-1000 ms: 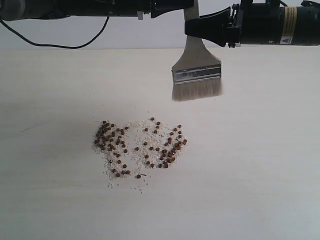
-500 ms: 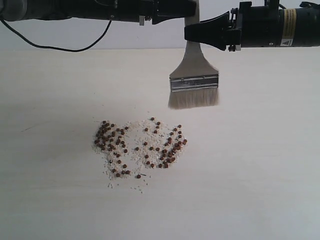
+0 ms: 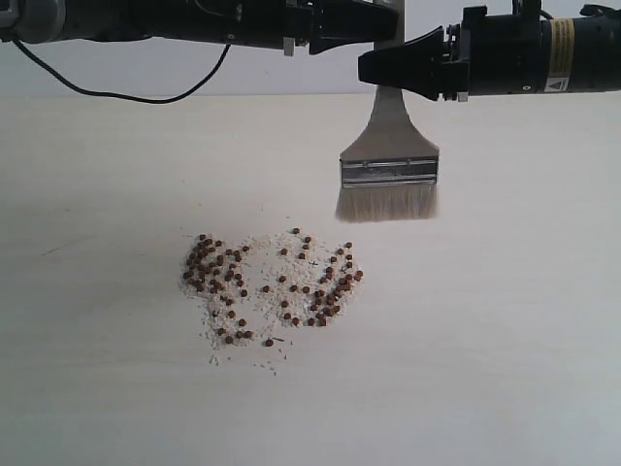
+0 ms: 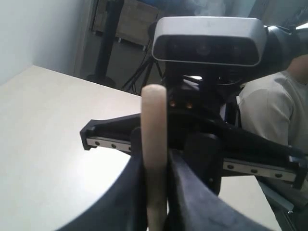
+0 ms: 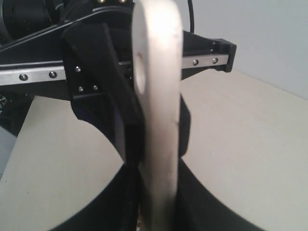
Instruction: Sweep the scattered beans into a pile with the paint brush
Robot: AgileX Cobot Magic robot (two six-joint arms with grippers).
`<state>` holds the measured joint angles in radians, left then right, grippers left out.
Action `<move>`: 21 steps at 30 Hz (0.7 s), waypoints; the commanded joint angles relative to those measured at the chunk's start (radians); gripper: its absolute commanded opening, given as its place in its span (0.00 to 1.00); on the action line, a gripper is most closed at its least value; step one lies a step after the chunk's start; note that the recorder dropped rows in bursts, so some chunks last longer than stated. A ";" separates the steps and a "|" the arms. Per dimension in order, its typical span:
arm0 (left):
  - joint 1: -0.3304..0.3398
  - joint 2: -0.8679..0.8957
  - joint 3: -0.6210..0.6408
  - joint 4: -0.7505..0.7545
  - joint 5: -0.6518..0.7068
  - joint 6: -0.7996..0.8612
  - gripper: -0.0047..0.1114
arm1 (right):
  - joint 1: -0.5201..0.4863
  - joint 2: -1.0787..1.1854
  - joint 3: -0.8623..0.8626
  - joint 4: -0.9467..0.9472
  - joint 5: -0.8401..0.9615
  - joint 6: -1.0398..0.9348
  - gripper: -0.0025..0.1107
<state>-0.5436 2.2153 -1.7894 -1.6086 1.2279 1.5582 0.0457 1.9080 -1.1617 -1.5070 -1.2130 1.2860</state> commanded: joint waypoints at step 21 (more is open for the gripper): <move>0.005 -0.005 -0.002 -0.004 -0.007 0.031 0.93 | 0.001 -0.014 -0.002 0.073 0.263 -0.052 0.02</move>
<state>-0.5436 2.2153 -1.7894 -1.6138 1.2180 1.5747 0.0478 1.9080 -1.1617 -1.4641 -1.0185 1.2727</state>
